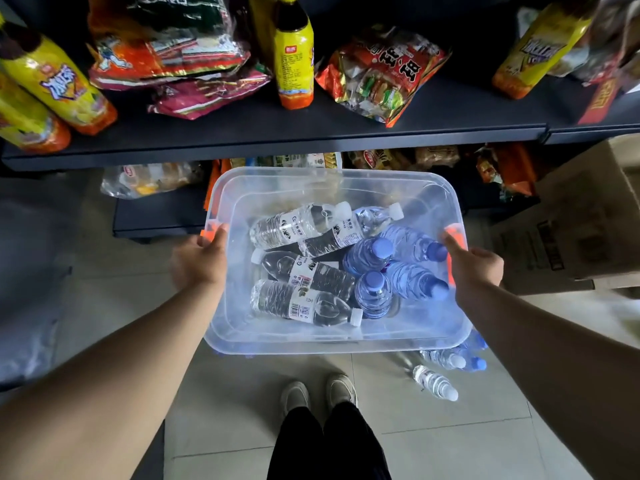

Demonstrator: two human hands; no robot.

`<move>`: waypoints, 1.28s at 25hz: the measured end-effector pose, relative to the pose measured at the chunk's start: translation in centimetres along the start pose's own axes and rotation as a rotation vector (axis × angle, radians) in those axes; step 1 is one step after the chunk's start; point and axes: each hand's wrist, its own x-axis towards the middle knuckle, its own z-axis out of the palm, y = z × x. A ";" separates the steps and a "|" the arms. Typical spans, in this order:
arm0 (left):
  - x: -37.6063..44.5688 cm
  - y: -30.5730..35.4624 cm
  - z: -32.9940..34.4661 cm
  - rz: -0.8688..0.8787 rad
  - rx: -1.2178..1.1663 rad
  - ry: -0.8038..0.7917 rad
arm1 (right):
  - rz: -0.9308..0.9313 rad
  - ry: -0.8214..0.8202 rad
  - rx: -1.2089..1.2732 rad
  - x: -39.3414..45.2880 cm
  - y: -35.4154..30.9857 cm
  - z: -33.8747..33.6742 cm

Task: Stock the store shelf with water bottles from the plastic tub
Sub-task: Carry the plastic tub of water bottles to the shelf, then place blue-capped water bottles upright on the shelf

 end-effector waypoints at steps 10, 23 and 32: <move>1.8 -3.0 2.4 -0.088 0.064 -0.007 | -0.050 -0.009 -0.086 1.8 -1.0 2.9; 2.5 -0.5 3.1 -0.066 0.046 -0.044 | -0.060 0.057 -0.156 2.9 -0.8 1.8; 2.8 -0.3 5.3 -0.048 0.069 -0.155 | -0.076 0.063 -0.188 4.7 -0.4 1.4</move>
